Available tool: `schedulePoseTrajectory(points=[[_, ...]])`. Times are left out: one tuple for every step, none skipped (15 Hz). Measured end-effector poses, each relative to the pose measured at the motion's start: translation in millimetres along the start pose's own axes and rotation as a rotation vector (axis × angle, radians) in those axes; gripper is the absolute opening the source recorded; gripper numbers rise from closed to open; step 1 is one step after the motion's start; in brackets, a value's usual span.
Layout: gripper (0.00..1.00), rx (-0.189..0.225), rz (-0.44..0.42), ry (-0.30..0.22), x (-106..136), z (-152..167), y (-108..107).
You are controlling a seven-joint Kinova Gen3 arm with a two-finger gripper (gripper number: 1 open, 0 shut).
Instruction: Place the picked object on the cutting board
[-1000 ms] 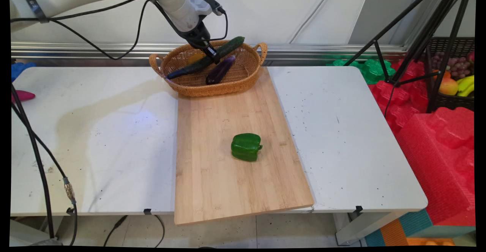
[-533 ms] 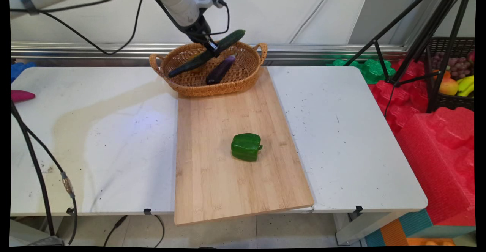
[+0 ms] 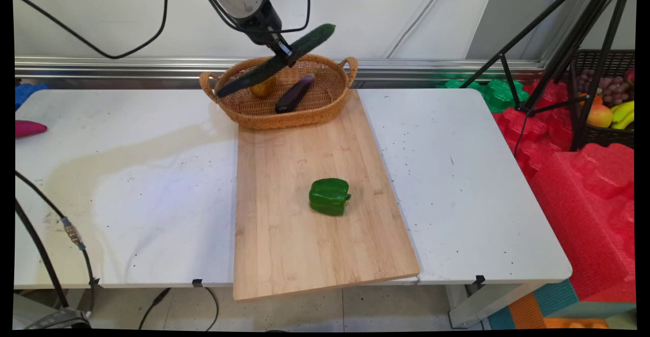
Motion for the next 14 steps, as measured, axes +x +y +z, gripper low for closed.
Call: schedulePoseTrajectory(points=[[0.0,-0.013,0.006,-0.005,-4,-10,11],[0.0,-0.028,0.014,-0.011,-9,-19,23],[0.0,-0.043,0.021,-0.018,-13,-26,34],[0.0,-0.061,0.029,-0.027,-18,-32,46],[0.0,-0.078,0.035,-0.035,-22,-37,56],[0.0,-0.097,0.042,-0.045,-27,-42,67],[0.0,-0.114,0.048,-0.054,-31,-45,78],[0.0,-0.128,0.052,-0.061,-34,-47,87],[0.0,-0.14,0.055,-0.068,-36,-47,93],[0.0,-0.151,0.058,-0.074,-39,-47,101],[0.0,-0.162,0.059,-0.081,-40,-45,108],[0.0,-0.172,0.058,-0.088,-42,-42,115],[0.0,-0.182,0.058,-0.096,-44,-38,120],[0.0,-0.188,0.056,-0.102,-45,-33,125]])
